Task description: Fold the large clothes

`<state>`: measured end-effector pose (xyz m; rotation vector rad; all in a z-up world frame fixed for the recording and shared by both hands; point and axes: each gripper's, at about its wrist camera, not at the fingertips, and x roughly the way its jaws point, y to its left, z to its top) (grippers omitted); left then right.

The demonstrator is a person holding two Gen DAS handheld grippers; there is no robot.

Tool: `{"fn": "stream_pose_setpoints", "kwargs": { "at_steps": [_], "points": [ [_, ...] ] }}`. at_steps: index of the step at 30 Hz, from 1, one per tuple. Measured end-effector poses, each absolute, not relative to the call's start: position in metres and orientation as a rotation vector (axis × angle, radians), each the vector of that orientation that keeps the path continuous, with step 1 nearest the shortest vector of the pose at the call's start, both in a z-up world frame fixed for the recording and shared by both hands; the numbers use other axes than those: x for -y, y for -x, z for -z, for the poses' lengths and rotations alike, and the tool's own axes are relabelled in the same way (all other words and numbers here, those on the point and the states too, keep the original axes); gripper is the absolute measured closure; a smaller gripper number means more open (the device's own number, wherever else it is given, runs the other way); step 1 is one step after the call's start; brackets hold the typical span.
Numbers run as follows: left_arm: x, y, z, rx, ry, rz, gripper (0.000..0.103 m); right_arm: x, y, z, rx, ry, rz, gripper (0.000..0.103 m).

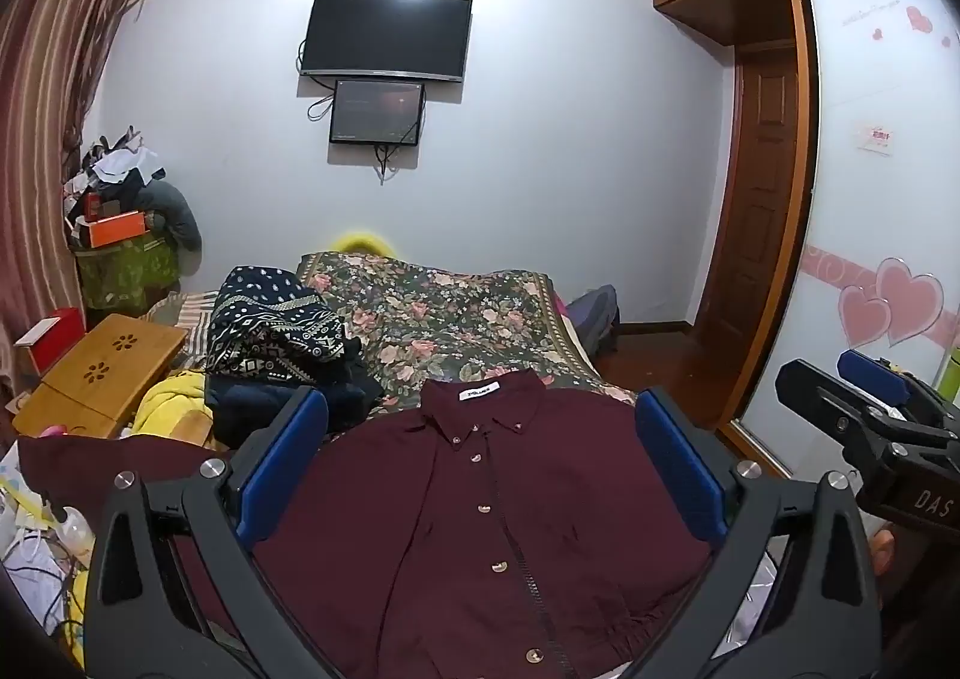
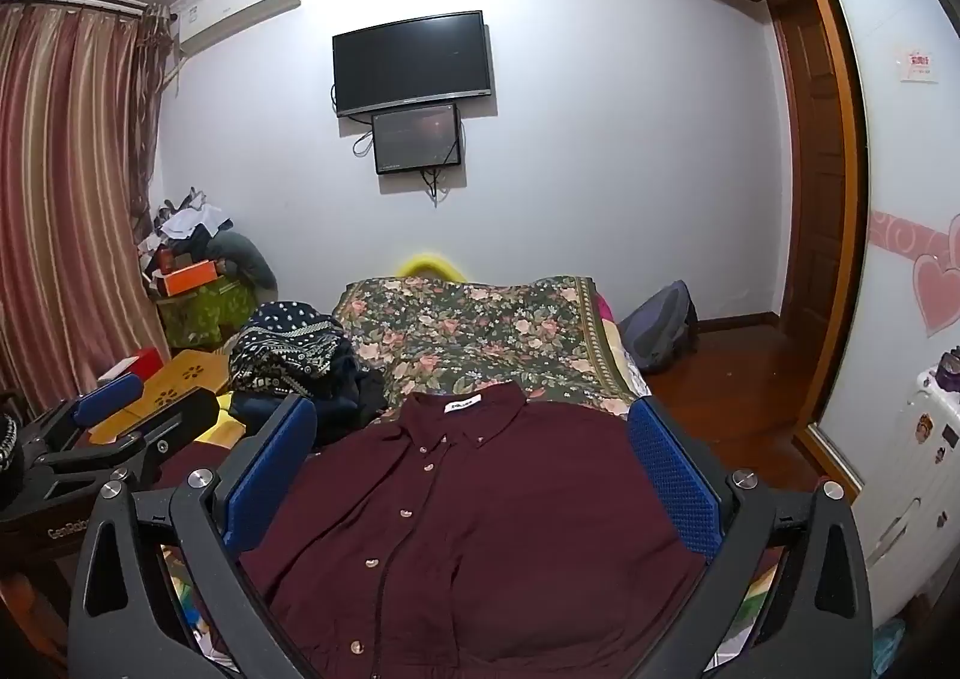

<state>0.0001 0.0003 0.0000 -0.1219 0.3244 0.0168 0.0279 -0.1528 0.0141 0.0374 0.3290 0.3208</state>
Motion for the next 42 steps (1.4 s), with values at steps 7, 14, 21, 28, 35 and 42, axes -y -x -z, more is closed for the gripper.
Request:
{"fn": "stream_pose_setpoints", "kwargs": {
  "at_steps": [7,14,21,28,35,42],
  "points": [
    [-0.0003,0.0000,0.0000,-0.328,0.119,-0.020,0.000,0.1513,-0.0270,-0.0105,-0.335,-0.038,-0.324,0.000],
    [-0.0029,0.0028,0.0041,-0.322,0.111,-0.025,0.000,0.1510,-0.0273,-0.0129,-0.340,-0.041,-0.323,0.000],
    [-0.0003,-0.0033,0.0053,-0.331,0.103,-0.026,0.000,0.1515,-0.0276,-0.0127,-0.341,-0.043,-0.325,0.000],
    [0.0007,-0.0028,0.0049,-0.331,0.104,-0.025,0.000,0.1528,-0.0277,-0.0132,-0.342,-0.043,-0.326,0.000],
    [0.0010,-0.0034,0.0046,-0.334,0.104,-0.024,0.000,0.1518,-0.0257,-0.0123,-0.342,-0.043,-0.326,0.000],
    [0.0012,-0.0031,0.0055,-0.336,0.104,-0.024,0.000,0.1520,-0.0248,-0.0120,-0.347,-0.045,-0.326,0.000]
  ]
}}
